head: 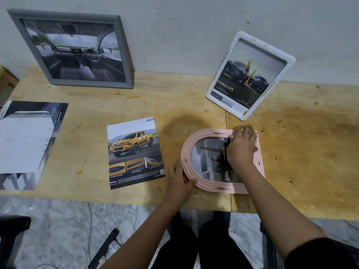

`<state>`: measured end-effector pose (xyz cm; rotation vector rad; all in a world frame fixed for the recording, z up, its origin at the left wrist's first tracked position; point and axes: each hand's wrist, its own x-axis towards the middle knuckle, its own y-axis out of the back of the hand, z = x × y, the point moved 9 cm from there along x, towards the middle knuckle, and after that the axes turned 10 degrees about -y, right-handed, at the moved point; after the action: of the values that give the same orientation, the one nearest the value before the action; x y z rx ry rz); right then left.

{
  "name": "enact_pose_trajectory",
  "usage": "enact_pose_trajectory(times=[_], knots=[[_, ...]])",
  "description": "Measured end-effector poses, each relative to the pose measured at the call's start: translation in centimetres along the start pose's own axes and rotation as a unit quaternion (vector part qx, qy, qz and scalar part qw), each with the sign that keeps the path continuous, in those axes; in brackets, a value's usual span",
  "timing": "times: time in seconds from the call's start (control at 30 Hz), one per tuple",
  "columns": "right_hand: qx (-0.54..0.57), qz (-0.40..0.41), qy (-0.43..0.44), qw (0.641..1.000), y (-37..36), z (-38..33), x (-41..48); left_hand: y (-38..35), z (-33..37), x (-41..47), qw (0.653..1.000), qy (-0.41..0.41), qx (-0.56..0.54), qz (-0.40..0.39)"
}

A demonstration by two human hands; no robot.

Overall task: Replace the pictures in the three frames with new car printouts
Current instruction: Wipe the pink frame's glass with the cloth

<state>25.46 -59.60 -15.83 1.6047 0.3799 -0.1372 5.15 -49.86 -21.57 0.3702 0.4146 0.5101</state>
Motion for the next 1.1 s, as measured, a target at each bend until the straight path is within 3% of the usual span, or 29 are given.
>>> enact_pose_trajectory(times=[0.33, 0.7, 0.87, 1.1], knots=[[-0.015, -0.003, 0.037, 0.999, -0.4, -1.1, -0.7, -0.1, -0.1, 0.2, 1.000, -0.002, 0.001, -0.004], [0.060, -0.021, 0.041, 0.997, -1.6, -3.6, -2.0, -0.1, -0.1, 0.3, 1.000, -0.007, 0.007, -0.009], [0.031, -0.046, 0.148, 0.987, -2.6, -8.2, -4.5, 0.1, 0.1, 0.3, 1.000, -0.010, 0.002, -0.003], [0.025, -0.077, 0.231, 0.970, -2.8, -9.6, -5.9, 0.4, 0.4, 0.3, 1.000, -0.020, 0.003, 0.005]])
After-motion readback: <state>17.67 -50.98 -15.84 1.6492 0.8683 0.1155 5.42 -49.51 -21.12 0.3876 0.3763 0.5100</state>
